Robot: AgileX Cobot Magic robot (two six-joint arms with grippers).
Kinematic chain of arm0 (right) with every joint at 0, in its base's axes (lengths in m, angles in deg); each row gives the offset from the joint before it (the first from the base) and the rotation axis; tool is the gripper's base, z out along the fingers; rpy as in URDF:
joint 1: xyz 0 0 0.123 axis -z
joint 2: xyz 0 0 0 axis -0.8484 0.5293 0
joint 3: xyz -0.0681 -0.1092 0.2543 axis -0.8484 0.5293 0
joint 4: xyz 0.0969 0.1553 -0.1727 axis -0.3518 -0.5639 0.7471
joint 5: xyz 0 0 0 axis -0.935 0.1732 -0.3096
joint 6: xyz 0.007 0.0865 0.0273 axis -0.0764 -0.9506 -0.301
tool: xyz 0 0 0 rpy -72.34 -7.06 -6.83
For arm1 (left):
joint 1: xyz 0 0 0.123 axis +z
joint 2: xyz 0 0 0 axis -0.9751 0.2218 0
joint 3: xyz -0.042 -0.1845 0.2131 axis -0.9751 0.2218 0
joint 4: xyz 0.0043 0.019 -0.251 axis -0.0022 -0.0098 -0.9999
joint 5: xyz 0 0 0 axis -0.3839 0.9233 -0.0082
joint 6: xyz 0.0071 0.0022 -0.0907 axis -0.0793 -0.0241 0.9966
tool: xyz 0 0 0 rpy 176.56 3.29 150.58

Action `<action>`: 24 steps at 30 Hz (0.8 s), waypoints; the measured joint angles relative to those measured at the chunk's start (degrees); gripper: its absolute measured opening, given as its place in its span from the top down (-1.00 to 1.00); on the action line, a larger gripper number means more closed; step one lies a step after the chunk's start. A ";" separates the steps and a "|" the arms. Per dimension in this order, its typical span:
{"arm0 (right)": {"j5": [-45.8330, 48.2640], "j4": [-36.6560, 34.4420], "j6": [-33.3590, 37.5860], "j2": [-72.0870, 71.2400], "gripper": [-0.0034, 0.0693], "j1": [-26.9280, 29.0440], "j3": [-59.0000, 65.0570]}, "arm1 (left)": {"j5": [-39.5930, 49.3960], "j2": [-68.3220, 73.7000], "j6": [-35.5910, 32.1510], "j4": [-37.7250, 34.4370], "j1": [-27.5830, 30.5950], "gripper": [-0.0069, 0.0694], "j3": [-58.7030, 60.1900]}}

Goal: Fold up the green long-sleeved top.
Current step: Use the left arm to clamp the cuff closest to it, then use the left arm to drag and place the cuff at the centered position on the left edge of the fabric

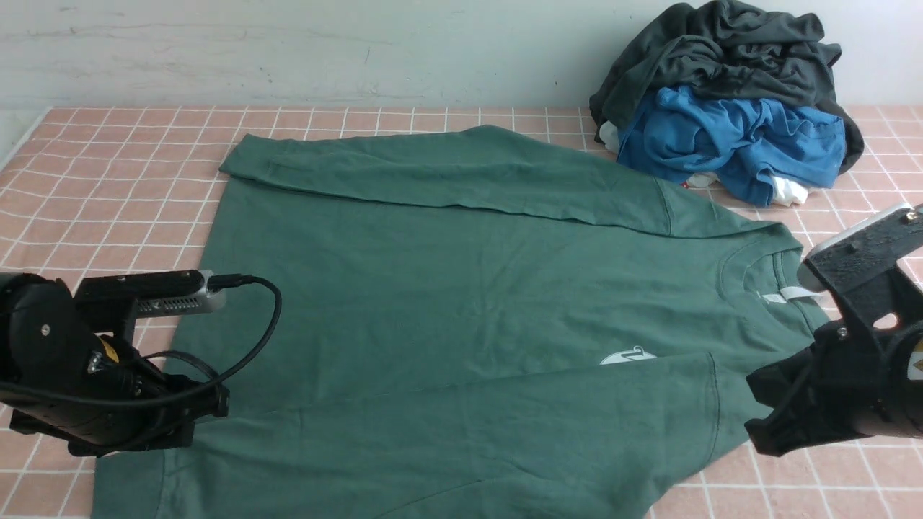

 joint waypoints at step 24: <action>-0.38 -0.09 0.00 0.02 0.93 0.00 0.00 | 7.34 -2.30 -0.81 9.72 -0.18 0.79 -16.59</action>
